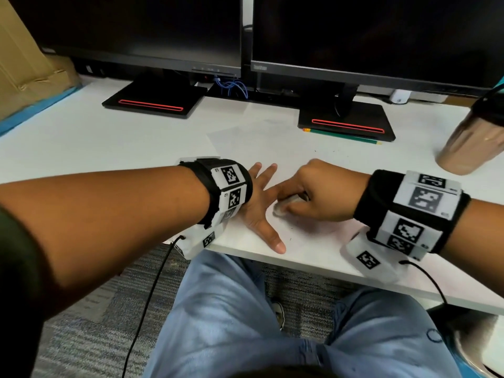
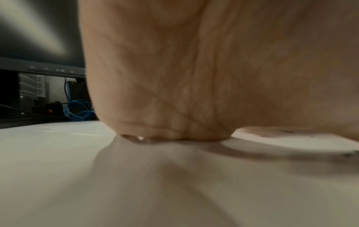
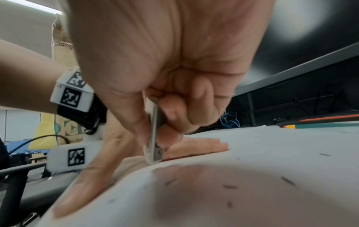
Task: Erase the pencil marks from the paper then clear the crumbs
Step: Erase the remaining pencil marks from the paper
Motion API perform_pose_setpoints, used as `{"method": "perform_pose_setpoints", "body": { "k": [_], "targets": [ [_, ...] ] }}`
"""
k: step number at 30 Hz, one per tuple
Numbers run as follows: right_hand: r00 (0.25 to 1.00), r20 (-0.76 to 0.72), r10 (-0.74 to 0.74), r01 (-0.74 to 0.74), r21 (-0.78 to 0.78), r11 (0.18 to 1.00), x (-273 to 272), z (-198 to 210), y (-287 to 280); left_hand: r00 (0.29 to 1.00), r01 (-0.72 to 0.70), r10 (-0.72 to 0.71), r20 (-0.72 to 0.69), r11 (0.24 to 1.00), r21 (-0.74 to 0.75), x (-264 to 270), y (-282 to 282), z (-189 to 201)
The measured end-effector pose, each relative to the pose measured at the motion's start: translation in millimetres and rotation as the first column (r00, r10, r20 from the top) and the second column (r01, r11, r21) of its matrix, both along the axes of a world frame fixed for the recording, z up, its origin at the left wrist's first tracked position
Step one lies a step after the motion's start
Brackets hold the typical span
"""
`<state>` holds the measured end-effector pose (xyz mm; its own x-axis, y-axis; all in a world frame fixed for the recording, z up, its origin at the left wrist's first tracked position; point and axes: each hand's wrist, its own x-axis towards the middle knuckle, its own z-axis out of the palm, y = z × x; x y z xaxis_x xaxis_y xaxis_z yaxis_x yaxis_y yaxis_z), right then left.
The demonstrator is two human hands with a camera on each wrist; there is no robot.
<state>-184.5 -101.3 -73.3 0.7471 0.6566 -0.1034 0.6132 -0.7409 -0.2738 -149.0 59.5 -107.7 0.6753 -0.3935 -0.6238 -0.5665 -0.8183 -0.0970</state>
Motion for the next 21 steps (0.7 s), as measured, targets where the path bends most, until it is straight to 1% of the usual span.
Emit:
{"method": "perform_pose_setpoints", "body": {
  "k": [3, 5, 7, 8, 11, 13, 15, 16, 19, 21],
  "targets": [
    [1.000, 0.011, -0.006, 0.006, -0.016, 1.000, 2.6, -5.7, 8.5, 1.000, -0.002, 0.002, -0.008, 1.000, 0.016, -1.1, 0.1, -0.4],
    [0.998, -0.050, 0.028, -0.029, -0.034, 0.999, -0.8, -5.8, 9.2, 1.000, 0.005, -0.005, -0.004, 1.000, 0.017, -1.9, -1.4, 0.1],
    [0.988, -0.130, 0.087, -0.096, -0.072, 0.993, -3.4, -1.9, 12.0, 1.000, 0.008, -0.008, 0.001, 1.000, 0.005, -2.2, -1.1, -0.2],
    [0.986, -0.134, 0.097, -0.108, -0.073, 0.991, -2.8, -1.0, 13.2, 1.000, 0.006, -0.006, 0.003, 1.000, 0.001, -2.3, -1.3, -0.5],
    [0.999, -0.037, 0.032, -0.032, -0.001, 0.999, 3.5, -4.0, 12.4, 1.000, 0.002, -0.002, 0.008, 1.000, 0.010, -1.7, -2.2, -2.5],
    [0.996, -0.086, 0.030, -0.030, 0.000, 1.000, 3.9, -5.2, 9.3, 1.000, 0.000, 0.000, 0.013, 1.000, 0.011, -0.4, -2.3, -3.2],
    [0.984, -0.168, 0.065, -0.075, -0.055, 0.996, 1.9, -4.3, 8.4, 1.000, -0.002, 0.002, 0.012, 1.000, -0.005, -0.4, -1.8, -3.3],
    [0.982, -0.176, 0.068, -0.078, -0.056, 0.995, 1.2, -4.0, 9.0, 1.000, -0.003, 0.003, 0.013, 1.000, -0.008, 0.1, -1.7, -4.1],
    [0.995, -0.097, 0.016, -0.013, 0.033, 0.999, 1.2, -7.3, 9.4, 1.000, -0.017, 0.017, 0.015, 1.000, 0.004, 2.2, -1.8, -5.9],
    [0.992, -0.126, 0.027, -0.024, 0.023, 0.999, -1.2, -6.7, 7.9, 1.000, -0.010, 0.010, 0.017, 1.000, -0.002, 2.3, -2.0, -4.8]
  ]
}}
